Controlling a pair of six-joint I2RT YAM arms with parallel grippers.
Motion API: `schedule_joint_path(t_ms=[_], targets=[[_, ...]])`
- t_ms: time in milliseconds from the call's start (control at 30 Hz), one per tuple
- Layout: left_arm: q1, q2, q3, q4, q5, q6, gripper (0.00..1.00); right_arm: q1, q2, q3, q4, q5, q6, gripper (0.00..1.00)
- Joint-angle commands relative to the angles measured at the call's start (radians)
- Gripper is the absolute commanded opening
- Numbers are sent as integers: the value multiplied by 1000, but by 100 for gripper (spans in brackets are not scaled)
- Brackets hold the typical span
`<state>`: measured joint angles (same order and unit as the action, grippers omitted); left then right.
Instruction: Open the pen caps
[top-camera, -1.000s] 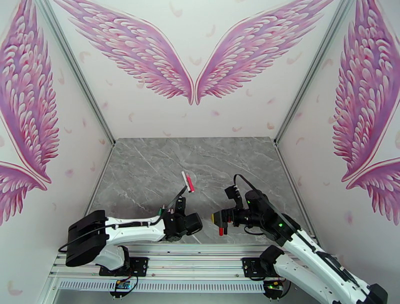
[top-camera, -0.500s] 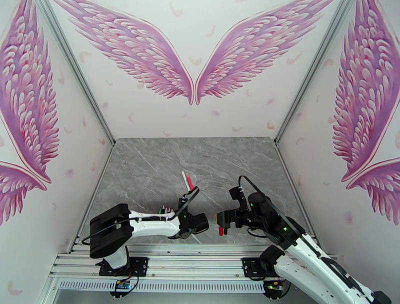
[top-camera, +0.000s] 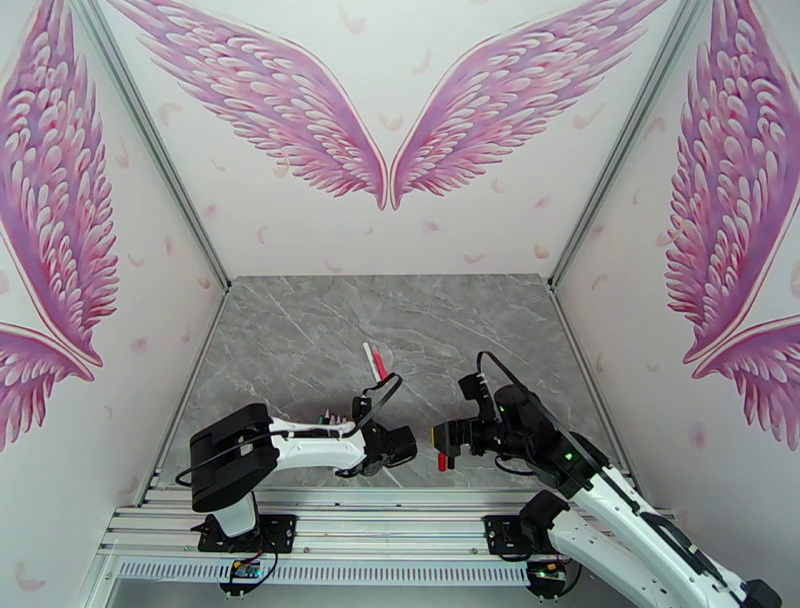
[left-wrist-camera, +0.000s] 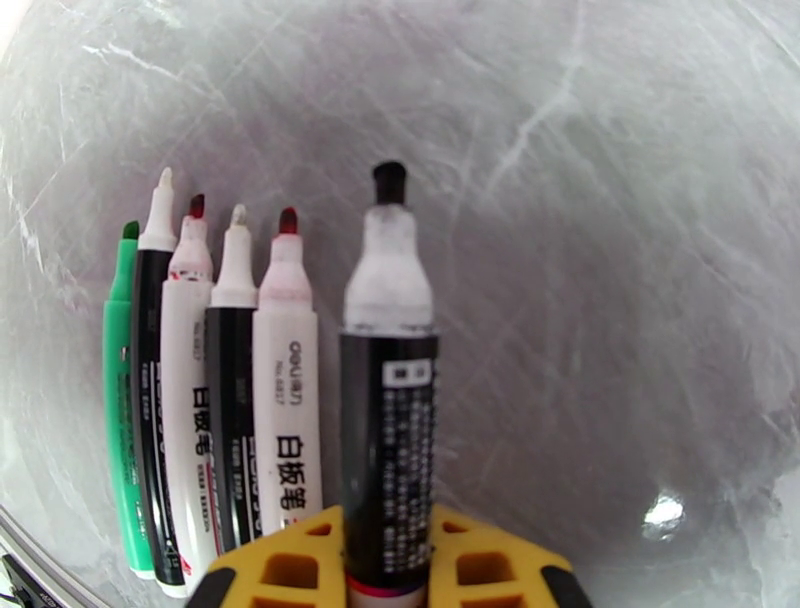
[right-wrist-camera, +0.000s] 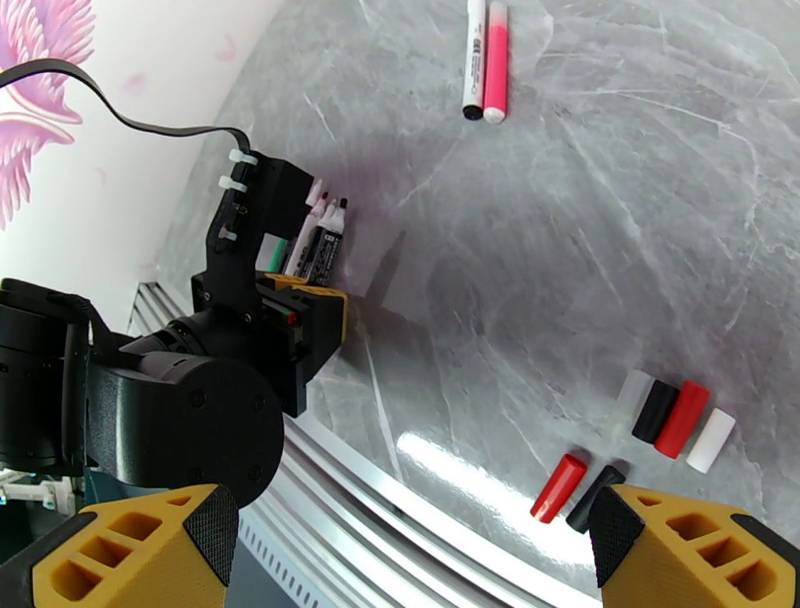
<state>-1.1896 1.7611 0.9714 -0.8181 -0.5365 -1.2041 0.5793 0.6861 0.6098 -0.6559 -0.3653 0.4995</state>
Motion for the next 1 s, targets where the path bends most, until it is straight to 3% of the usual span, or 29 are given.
schedule_joint_path(t_ms=[0, 967], targets=[[3, 6, 38, -27, -17, -2, 20, 10, 6, 11, -7, 21, -10, 99], [17, -39, 30, -46, -25, 17, 31, 10, 3, 10, -11, 16, -10, 99]])
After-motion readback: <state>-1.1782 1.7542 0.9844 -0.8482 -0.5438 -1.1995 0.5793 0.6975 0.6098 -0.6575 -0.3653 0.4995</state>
